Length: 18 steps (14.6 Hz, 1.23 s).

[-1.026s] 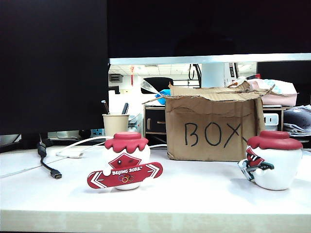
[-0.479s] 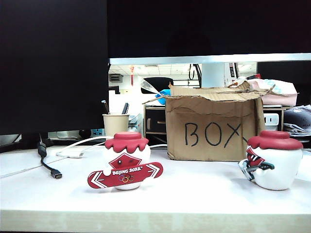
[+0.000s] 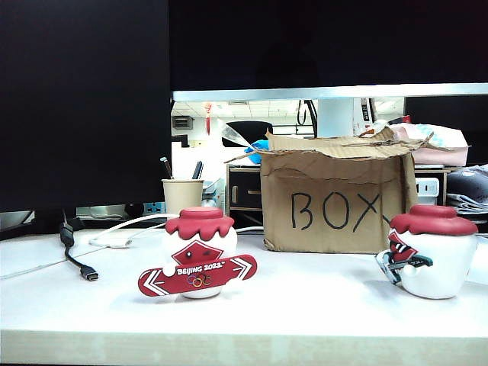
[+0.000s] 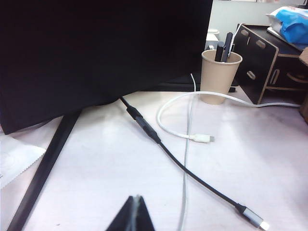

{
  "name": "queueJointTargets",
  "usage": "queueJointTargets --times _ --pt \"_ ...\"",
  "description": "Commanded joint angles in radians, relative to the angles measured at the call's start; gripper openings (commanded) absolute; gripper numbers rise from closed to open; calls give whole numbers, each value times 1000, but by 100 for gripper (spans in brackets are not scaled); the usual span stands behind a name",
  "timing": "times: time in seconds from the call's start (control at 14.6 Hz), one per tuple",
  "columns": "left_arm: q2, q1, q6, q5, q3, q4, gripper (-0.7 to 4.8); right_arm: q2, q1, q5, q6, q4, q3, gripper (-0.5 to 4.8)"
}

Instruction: Put the doll that is least similar in size compared to the others into the paper box.

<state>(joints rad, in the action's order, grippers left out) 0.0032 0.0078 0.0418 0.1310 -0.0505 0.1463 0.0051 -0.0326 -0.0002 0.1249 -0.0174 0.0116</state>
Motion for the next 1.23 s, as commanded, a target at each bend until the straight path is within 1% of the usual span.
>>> queueJointTargets --times 0.07,0.27,0.48,0.55,1.23 --pt "0 0 -2 4 -3 -12 -5 -2 0 -1 -2 -3 -4 -5" --pt "0 0 -2 4 -3 -12 -5 -2 11 -4 -21 16 -4 -5" --pt "0 0 -2 4 -3 -12 -5 -2 76 2 -78 40 -4 -5" --pt "0 0 -2 4 -3 -12 -5 -2 86 3 -79 41 -4 -5" --pt "0 0 -2 4 -3 -12 -5 -2 87 0 -79 44 -3 -5"
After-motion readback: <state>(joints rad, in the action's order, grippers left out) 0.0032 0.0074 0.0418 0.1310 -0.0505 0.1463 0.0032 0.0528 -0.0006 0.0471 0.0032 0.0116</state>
